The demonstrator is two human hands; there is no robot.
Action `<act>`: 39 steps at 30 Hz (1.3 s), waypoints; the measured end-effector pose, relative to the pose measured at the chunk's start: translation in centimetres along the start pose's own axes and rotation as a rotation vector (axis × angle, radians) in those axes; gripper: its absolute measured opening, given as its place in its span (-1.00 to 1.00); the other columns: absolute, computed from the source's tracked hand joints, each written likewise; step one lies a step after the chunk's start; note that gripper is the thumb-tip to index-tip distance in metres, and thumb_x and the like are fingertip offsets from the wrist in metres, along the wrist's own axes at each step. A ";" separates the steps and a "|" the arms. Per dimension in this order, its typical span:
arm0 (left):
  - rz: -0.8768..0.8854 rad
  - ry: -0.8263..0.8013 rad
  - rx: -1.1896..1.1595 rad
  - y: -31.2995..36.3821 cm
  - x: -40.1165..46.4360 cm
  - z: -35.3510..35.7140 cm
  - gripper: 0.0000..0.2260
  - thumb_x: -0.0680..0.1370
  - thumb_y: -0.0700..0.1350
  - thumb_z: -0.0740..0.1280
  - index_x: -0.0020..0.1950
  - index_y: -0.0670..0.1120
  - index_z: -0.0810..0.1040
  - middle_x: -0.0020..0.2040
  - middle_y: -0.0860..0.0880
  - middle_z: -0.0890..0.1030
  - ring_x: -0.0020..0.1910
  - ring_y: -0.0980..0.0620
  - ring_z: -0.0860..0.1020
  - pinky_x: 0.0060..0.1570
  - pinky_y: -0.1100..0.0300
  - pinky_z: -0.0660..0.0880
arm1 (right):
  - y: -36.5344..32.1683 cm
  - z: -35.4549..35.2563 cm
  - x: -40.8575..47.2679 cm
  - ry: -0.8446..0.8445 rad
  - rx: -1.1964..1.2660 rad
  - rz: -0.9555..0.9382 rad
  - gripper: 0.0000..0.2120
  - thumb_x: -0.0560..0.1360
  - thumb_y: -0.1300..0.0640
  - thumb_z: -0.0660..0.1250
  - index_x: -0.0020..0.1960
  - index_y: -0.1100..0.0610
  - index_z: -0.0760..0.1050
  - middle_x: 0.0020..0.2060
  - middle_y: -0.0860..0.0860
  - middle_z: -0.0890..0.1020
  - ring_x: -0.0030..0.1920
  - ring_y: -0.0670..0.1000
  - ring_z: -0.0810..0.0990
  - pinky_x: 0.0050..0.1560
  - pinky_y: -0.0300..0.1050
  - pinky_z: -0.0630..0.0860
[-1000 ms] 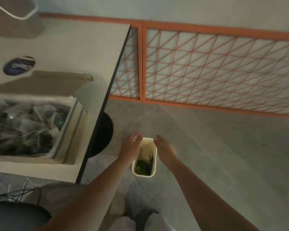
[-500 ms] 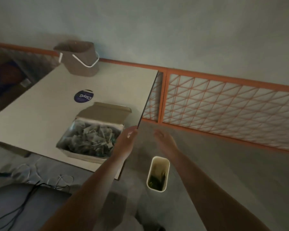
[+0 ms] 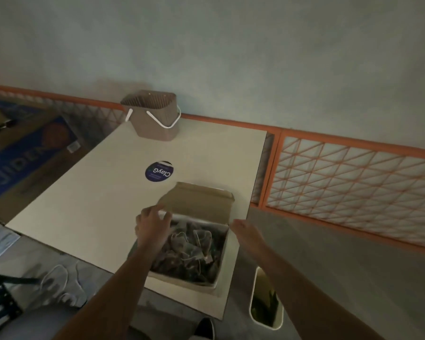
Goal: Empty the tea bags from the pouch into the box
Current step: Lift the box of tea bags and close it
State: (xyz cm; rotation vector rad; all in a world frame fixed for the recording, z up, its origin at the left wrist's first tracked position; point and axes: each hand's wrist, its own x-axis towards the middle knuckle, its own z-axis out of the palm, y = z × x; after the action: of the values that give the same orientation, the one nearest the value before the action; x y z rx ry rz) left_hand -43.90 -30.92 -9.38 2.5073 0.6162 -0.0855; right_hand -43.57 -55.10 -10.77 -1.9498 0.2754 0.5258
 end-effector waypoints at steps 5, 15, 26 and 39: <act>-0.079 -0.190 -0.219 -1.3 4.3 -0.3 -0.51 0.69 0.04 0.20 0.55 -0.18 0.33 0.55 -0.19 0.35 0.51 -0.19 0.33 0.46 -0.07 0.27 | -0.9 2.7 2.3 0.076 0.020 0.041 -0.74 0.64 -0.05 0.16 -0.05 0.05 0.55 -0.35 -0.04 0.55 -0.37 -0.08 0.48 -0.37 -0.23 0.37; 0.009 -0.223 -0.319 -3.2 8.1 0.8 -0.64 0.72 0.00 0.15 0.36 -0.20 0.53 0.22 -0.19 0.60 0.24 -0.19 0.54 0.08 0.09 0.38 | 0.3 4.5 3.0 0.274 0.196 0.054 -0.75 0.60 0.07 0.28 0.25 0.09 0.46 0.03 0.00 0.60 -0.06 -0.09 0.56 -0.21 -0.29 0.43; 0.140 -0.235 -0.672 -2.3 7.8 -2.1 -0.54 0.49 0.21 0.32 0.35 0.10 0.56 0.25 0.01 0.65 0.24 -0.05 0.61 0.28 -0.16 0.51 | -1.5 4.8 1.4 0.435 0.196 -0.105 -0.58 0.44 -0.24 0.22 0.23 -0.10 0.49 0.10 -0.08 0.57 0.19 0.06 0.51 0.20 0.14 0.51; 0.048 -0.075 -0.955 -3.3 0.4 -6.2 -0.55 0.70 0.21 0.05 0.51 0.06 0.39 0.49 -0.01 0.37 0.42 0.04 0.38 0.49 -0.03 0.30 | -5.0 6.4 -8.9 0.375 0.462 -0.296 -0.42 0.49 -0.33 0.08 0.44 -0.13 0.29 0.34 -0.09 0.32 0.15 -0.44 0.30 0.04 -0.48 0.24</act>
State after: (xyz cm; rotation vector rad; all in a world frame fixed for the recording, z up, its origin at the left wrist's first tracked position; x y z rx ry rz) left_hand -45.48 -25.04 -5.88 1.5823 0.4190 0.1115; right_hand -50.81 -47.54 -4.71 -1.5840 0.3050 -0.0992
